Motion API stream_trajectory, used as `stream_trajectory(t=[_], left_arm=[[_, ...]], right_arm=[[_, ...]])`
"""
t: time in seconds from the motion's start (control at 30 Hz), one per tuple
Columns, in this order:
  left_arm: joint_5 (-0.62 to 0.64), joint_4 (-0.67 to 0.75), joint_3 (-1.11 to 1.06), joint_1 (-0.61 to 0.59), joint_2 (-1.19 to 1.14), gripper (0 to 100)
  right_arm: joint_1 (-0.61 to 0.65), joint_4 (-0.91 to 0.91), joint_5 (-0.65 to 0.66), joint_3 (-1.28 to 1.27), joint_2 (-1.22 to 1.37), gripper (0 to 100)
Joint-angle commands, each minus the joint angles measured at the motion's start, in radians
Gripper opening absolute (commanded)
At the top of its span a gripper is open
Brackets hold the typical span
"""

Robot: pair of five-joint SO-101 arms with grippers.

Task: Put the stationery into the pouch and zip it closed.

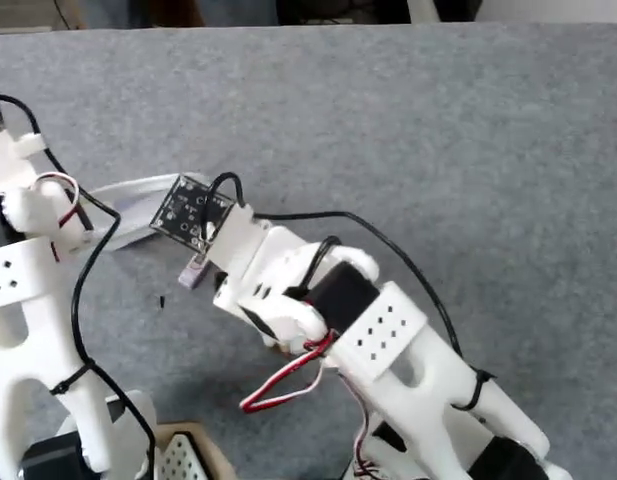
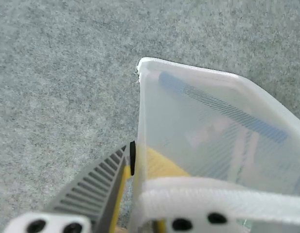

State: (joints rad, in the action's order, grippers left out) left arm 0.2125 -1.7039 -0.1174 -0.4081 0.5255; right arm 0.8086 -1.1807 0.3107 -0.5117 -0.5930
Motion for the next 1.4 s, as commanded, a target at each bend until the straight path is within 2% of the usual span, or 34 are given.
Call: stream_trajectory(t=[0.0, 0.27, 0.5, 0.7, 0.93, 1.37], left_arm=[[0.003, 0.018, 0.008, -0.038, 0.003, 3], [0.020, 0.017, 0.008, -0.073, 0.006, 3], [0.021, 0.017, 0.007, -0.081, 0.009, 3], [0.046, 0.018, 0.007, -0.081, 0.011, 3], [0.048, 0.018, 0.007, -0.081, 0.011, 3], [0.048, 0.018, 0.002, -0.082, 0.005, 3]], right_arm=[[-0.005, 0.083, 0.006, -0.050, -0.022, 10.6], [-0.054, 0.198, 0.000, -0.090, 0.162, 10.3], [-0.218, 0.209, -0.011, 0.065, 0.398, 10.3], [-0.322, 0.170, -0.106, 0.234, 0.598, 10.3], [-0.319, 0.150, -0.193, 0.458, 0.834, 10.3], [-0.301, -0.089, -0.249, 0.938, 1.302, 10.3]])
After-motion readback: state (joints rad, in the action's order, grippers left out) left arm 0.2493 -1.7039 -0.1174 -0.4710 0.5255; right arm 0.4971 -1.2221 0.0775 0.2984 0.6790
